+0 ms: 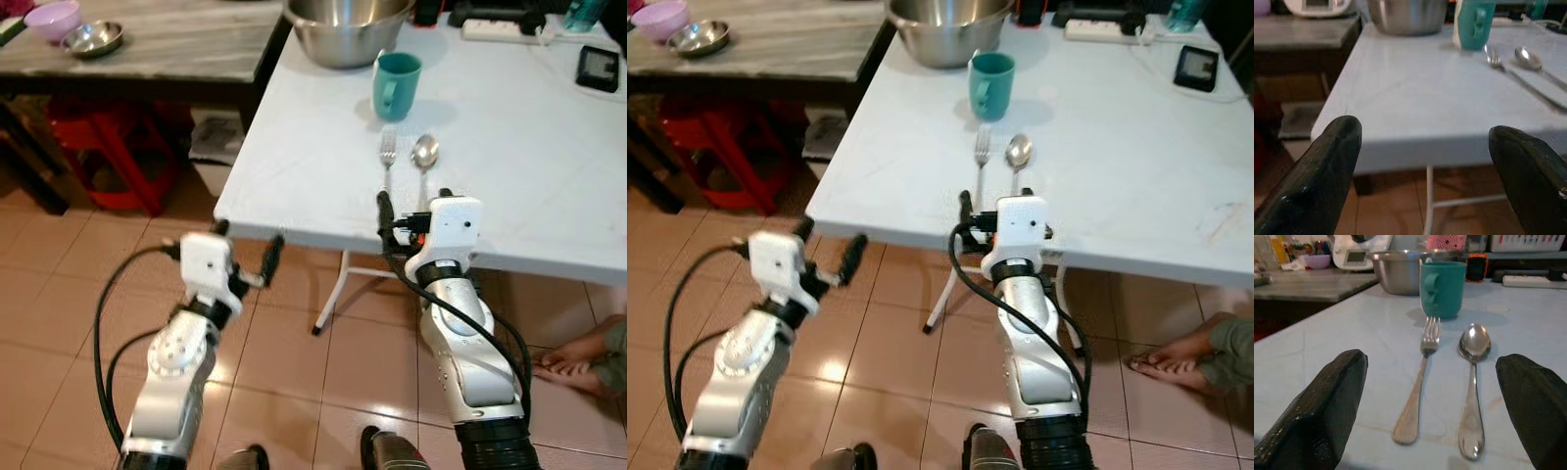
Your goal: Setting the table
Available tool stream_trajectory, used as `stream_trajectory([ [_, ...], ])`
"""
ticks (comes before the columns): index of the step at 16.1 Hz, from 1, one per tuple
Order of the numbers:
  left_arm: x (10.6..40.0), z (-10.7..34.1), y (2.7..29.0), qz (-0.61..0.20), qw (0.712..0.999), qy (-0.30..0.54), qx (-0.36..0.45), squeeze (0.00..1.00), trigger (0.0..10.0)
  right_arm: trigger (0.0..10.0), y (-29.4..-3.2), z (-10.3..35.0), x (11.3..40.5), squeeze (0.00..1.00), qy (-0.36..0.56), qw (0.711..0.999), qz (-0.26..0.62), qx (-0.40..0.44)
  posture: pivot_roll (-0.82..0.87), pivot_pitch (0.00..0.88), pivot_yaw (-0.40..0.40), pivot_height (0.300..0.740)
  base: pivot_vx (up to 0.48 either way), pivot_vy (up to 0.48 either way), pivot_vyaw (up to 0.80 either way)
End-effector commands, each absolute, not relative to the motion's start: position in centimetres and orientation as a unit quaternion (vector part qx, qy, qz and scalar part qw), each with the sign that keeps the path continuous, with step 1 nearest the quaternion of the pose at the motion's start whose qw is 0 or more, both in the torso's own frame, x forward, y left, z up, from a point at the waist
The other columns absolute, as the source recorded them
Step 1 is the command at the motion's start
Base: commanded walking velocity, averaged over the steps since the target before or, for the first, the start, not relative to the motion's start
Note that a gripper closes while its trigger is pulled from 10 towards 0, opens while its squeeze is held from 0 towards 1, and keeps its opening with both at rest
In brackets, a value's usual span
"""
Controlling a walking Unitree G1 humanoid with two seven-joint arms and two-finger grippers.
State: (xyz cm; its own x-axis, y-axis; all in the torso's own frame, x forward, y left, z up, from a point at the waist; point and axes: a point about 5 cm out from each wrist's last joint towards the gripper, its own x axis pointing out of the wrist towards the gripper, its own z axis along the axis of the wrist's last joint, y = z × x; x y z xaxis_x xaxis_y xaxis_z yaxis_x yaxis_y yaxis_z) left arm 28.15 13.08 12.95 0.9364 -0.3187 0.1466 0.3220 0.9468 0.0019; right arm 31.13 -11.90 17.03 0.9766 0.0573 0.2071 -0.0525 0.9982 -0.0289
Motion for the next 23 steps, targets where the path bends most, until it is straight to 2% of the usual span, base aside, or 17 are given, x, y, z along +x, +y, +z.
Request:
stream_trajectory([
  [1, 27.8, 13.0, 12.9, -0.173, 0.982, -0.072, -0.009, 0.00, 10.0, 10.0, -12.2, 17.0, 31.1, 0.00, -0.106, 0.994, 0.020, -0.012, -0.11, 0.246, 0.060, 0.740, 0.000, 0.000, 0.00],
  [6, 26.9, 13.2, 12.5, -0.231, 0.970, -0.075, 0.002, 0.00, 10.0, 10.0, -13.2, 17.4, 32.0, 0.00, -0.102, 0.995, -0.004, -0.017, -0.10, 0.263, 0.041, 0.740, 0.000, 0.000, 0.00],
  [9, 26.5, 13.2, 12.8, -0.251, 0.965, -0.070, 0.012, 0.00, 10.0, 10.0, -13.8, 18.5, 34.0, 0.00, -0.096, 0.995, -0.017, -0.006, -0.09, 0.273, 0.038, 0.740, 0.000, 0.000, 0.00],
  [15, 25.8, 13.4, 12.7, -0.275, 0.959, -0.063, 0.011, 0.00, 10.0, 10.0, -11.7, 19.5, 35.8, 0.00, -0.083, 0.997, 0.003, 0.010, -0.07, 0.296, 0.033, 0.740, 0.000, 0.000, 0.00],
  [23, 25.8, 13.6, 12.6, -0.285, 0.957, -0.060, 0.009, 0.00, 10.0, 10.0, -12.8, 19.9, 37.9, 0.00, -0.043, 0.999, -0.018, 0.019, -0.07, 0.314, 0.043, 0.740, 0.000, 0.000, 0.00],
])
